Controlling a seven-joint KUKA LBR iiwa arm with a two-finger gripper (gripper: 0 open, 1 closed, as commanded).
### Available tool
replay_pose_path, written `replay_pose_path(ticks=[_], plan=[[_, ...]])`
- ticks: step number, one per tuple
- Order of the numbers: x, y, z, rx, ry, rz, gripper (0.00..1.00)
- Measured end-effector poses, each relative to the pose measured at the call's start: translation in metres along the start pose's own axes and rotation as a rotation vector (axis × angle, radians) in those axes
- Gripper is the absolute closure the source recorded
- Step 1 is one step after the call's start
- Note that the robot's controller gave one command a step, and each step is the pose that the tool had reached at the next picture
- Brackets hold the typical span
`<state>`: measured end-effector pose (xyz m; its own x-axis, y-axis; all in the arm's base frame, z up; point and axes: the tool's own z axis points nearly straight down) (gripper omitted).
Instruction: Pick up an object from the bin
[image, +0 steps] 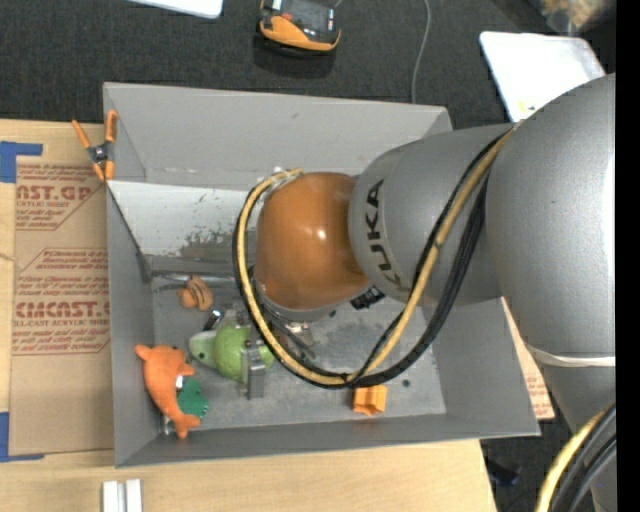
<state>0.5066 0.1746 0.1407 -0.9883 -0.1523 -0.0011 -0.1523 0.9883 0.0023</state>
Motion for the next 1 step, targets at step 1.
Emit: replay_pose_path(ticks=[1], plan=[[-0.0003,-0.0307,0.0057,0.002,0.001,-0.056,0.00]])
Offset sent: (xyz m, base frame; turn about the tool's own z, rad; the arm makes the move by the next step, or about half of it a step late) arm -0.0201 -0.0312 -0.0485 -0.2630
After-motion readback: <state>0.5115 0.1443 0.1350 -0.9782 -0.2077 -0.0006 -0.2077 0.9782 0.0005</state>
